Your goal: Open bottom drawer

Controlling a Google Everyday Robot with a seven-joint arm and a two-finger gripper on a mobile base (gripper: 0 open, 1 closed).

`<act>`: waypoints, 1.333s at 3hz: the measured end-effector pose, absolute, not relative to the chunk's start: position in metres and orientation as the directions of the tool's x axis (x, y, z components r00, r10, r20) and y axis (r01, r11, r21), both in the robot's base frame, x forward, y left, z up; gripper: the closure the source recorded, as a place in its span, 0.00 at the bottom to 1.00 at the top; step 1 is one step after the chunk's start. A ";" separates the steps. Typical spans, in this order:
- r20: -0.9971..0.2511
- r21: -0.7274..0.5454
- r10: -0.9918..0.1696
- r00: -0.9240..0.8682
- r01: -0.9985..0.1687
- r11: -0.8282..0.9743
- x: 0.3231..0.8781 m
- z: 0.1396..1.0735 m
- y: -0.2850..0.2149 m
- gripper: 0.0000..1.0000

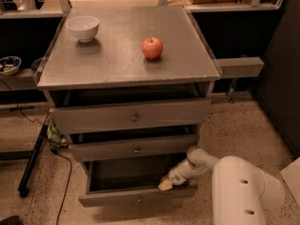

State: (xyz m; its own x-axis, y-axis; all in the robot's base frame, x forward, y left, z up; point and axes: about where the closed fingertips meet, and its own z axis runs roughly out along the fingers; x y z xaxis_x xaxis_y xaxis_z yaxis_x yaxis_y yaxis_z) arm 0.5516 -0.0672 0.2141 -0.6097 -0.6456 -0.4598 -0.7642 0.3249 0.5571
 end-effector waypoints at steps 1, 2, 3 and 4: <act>-0.460 0.557 -0.646 -0.610 -0.764 0.325 0.552 0.214 -0.067 0.59; -0.460 0.557 -0.646 -0.610 -0.764 0.325 0.552 0.214 -0.067 0.36; -0.460 0.557 -0.646 -0.610 -0.764 0.325 0.552 0.214 -0.067 0.12; -0.460 0.557 -0.646 -0.610 -0.764 0.325 0.552 0.214 -0.067 0.00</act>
Offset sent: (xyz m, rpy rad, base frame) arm 0.0000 0.0000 0.0000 0.0000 0.0000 0.0000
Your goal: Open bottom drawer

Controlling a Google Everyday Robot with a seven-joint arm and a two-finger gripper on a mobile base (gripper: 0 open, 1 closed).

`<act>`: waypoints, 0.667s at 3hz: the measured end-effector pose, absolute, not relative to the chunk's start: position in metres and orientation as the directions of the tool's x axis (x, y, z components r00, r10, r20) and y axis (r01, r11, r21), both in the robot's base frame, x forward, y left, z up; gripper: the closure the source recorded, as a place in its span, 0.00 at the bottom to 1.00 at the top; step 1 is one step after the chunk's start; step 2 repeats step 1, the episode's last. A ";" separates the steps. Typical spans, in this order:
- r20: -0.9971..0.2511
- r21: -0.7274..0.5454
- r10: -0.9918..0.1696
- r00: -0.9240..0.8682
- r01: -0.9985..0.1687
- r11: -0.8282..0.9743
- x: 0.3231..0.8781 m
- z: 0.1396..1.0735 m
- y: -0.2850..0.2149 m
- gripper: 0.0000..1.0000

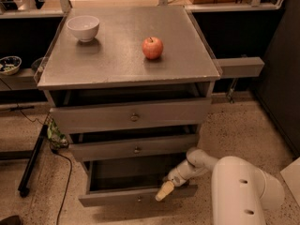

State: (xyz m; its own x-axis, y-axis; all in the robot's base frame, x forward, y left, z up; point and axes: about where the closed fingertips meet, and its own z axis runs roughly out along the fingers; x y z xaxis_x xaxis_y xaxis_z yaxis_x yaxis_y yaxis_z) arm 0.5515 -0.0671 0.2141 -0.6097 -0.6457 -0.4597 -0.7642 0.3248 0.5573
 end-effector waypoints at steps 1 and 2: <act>-0.460 0.557 -0.646 -0.610 -0.764 0.325 0.551 0.214 -0.067 0.00; -0.460 0.557 -0.646 -0.610 -0.764 0.325 0.551 0.214 -0.067 0.00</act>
Offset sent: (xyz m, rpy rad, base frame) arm 0.0000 0.0000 0.0000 0.0000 0.0000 0.0000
